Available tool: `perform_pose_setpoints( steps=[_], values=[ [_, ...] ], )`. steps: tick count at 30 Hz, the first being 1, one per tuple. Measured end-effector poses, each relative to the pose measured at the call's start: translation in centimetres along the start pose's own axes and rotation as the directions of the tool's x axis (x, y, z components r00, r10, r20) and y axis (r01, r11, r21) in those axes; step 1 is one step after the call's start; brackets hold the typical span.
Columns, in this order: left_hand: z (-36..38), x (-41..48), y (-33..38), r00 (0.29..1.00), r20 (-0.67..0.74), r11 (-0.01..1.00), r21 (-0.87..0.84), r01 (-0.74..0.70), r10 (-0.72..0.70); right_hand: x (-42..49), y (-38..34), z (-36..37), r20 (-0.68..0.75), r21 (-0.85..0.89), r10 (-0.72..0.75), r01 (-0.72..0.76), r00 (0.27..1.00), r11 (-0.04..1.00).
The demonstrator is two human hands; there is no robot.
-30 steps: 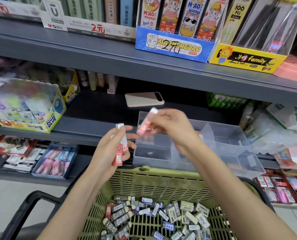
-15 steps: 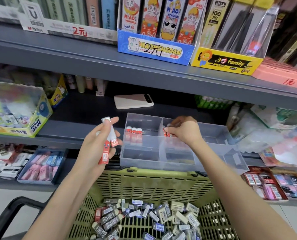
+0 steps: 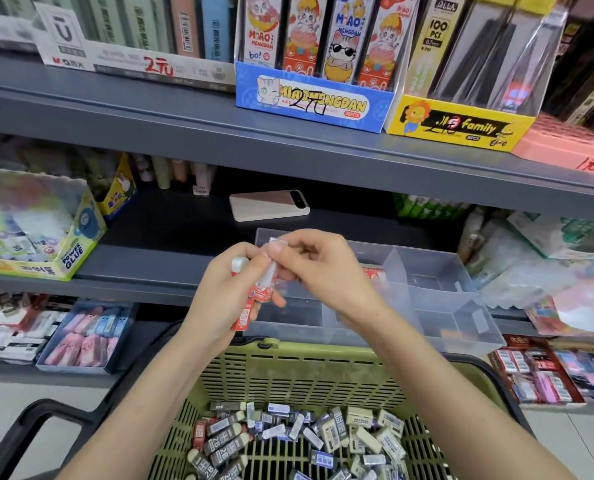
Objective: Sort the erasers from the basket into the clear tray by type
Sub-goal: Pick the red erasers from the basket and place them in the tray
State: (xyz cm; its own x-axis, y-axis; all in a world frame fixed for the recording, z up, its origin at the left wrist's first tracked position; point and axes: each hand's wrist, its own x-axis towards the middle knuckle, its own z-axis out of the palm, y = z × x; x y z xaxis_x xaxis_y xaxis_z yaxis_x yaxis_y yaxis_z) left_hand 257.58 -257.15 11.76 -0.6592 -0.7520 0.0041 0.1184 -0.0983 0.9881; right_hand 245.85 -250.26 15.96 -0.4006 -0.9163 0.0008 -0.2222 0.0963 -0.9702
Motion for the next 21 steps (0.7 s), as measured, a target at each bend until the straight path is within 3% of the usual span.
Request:
perform_pose_setpoints(
  steps=[3,5,8,11,13,16,21],
  values=[
    [-0.4,-0.2,0.0,0.999,-0.036,1.0,-0.023,0.002,-0.003,0.7,-0.1,-0.8,0.003,0.128,0.023,-0.023,1.0,0.991],
    [-0.9,-0.3,0.0,0.991,-0.118,0.993,-0.111,0.043,-0.056,1.3,0.3,-2.7,-0.103,0.159,0.046,-0.029,0.994,0.987],
    [-1.7,-0.1,0.0,0.962,-0.212,0.96,-0.252,0.119,-0.174,1.8,1.7,-6.9,-0.363,0.059,0.032,-0.011,0.931,0.998],
    [-1.8,0.3,0.5,0.933,-0.192,0.886,-0.418,0.203,-0.304,2.0,4.1,-10.3,-0.518,-0.147,0.017,-0.108,0.855,0.983],
    [-1.2,0.5,1.1,0.923,-0.148,0.816,-0.532,0.227,-0.354,2.7,5.6,-11.1,-0.515,-0.292,0.036,-0.215,0.856,0.932],
    [-0.1,0.6,1.7,0.92,-0.099,0.732,-0.64,0.233,-0.38,3.7,7.0,-10.5,-0.404,-0.422,0.108,-0.29,0.908,0.859],
    [0.6,0.6,1.9,0.922,-0.006,0.71,-0.64,0.294,-0.387,4.4,7.7,-9.7,-0.351,-0.455,0.159,-0.316,0.923,0.832]
  ],
)
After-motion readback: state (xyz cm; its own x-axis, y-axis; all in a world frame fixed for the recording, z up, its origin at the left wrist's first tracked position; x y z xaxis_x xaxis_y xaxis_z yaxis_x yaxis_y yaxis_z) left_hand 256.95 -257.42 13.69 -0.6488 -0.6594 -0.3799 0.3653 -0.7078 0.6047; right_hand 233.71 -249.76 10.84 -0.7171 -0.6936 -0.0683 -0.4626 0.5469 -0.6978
